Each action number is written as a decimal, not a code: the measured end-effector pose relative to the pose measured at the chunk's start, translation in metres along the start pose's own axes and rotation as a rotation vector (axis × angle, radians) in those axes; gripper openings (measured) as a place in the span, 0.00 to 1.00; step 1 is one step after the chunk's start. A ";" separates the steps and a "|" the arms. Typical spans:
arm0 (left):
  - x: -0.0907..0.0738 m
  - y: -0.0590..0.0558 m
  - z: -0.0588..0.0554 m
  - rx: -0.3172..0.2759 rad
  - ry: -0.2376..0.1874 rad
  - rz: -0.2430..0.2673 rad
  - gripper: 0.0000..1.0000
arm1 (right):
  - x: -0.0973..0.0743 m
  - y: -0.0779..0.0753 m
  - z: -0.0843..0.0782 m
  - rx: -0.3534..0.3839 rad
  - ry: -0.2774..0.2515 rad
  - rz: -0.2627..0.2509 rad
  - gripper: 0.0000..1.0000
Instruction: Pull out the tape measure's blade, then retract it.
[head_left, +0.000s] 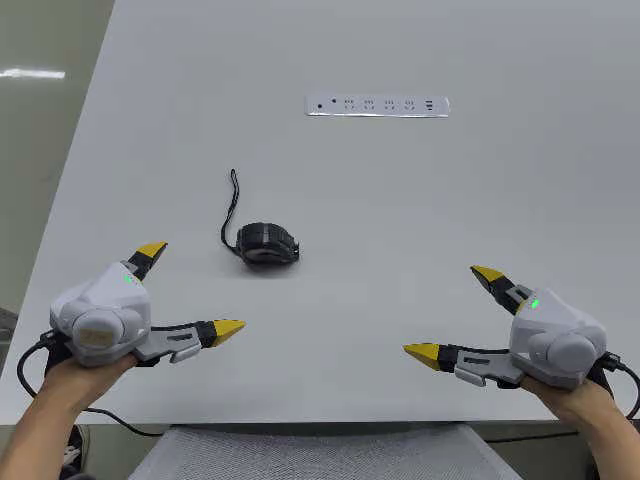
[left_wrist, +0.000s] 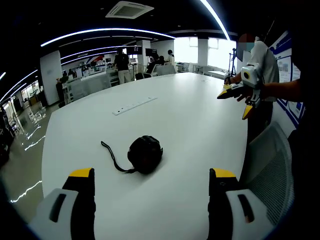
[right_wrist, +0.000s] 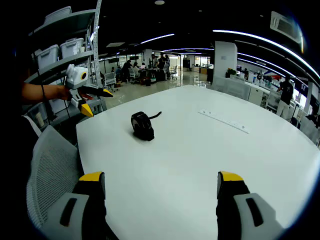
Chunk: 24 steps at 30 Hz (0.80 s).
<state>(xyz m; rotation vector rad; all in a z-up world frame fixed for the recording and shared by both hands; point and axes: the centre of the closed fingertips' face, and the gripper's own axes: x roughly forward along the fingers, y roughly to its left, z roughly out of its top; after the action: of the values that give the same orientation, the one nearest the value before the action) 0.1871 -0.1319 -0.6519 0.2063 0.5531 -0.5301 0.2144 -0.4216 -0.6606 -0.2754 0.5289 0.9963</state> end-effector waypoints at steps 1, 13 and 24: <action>0.001 0.000 0.001 0.004 0.003 -0.002 0.93 | 0.001 0.000 0.000 -0.001 0.003 0.005 0.94; 0.016 0.004 0.000 0.080 0.050 -0.055 0.84 | 0.010 0.000 0.003 -0.083 0.016 0.077 0.88; 0.045 0.009 0.004 0.198 0.088 -0.121 0.71 | 0.026 -0.005 0.008 -0.189 0.002 0.140 0.80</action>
<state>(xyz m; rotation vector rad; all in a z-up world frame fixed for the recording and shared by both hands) 0.2259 -0.1444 -0.6732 0.3879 0.6011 -0.6971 0.2329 -0.4017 -0.6682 -0.4125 0.4608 1.1843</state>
